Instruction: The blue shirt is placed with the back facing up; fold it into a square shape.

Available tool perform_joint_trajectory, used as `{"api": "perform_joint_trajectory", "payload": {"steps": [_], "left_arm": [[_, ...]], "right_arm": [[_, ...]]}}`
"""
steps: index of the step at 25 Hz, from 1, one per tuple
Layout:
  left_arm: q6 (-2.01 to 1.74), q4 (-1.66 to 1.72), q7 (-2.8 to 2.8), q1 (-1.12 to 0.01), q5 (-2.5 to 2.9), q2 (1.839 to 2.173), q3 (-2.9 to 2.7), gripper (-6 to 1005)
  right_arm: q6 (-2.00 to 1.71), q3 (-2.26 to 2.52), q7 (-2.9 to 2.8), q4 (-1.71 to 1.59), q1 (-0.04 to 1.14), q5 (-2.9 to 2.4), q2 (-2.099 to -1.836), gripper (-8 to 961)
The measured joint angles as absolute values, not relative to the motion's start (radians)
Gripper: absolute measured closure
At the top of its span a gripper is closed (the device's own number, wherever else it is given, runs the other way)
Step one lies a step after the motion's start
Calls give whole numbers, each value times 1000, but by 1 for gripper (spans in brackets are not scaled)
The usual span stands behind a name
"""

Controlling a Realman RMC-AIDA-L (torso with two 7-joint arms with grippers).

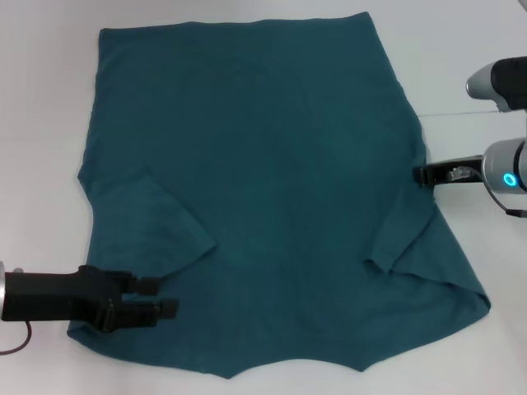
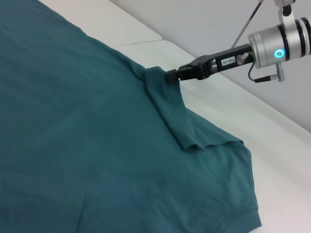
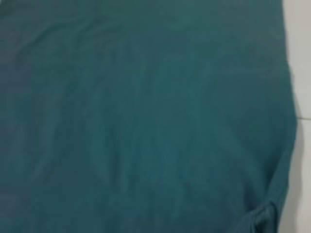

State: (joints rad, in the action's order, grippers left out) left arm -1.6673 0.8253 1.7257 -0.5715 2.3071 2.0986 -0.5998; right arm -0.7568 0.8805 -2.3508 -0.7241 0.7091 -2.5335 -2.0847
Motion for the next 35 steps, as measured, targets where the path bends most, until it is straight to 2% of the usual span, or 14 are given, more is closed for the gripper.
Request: {"api": "perform_joint_trajectory", "payload": {"steps": [14, 26, 31, 35], "left_arm": [[-1666, 818, 1725, -563, 2307, 2103, -600, 394], [-1666, 810, 1717, -563, 2307, 2104, -600, 394], [-1668, 810, 1718, -563, 2307, 2101, -600, 394], [-1671, 810, 1719, -558, 2307, 2100, -597, 394]], "right_arm": [[-775, 881, -2357, -701, 761, -2427, -2089, 914], [-774, 880, -2322, -694, 760, -2353, -2089, 503], [-899, 876, -2335, -834, 726, -2376, -2070, 329], [-1062, 872, -2369, -1054, 659, -2451, -2053, 353]]}}
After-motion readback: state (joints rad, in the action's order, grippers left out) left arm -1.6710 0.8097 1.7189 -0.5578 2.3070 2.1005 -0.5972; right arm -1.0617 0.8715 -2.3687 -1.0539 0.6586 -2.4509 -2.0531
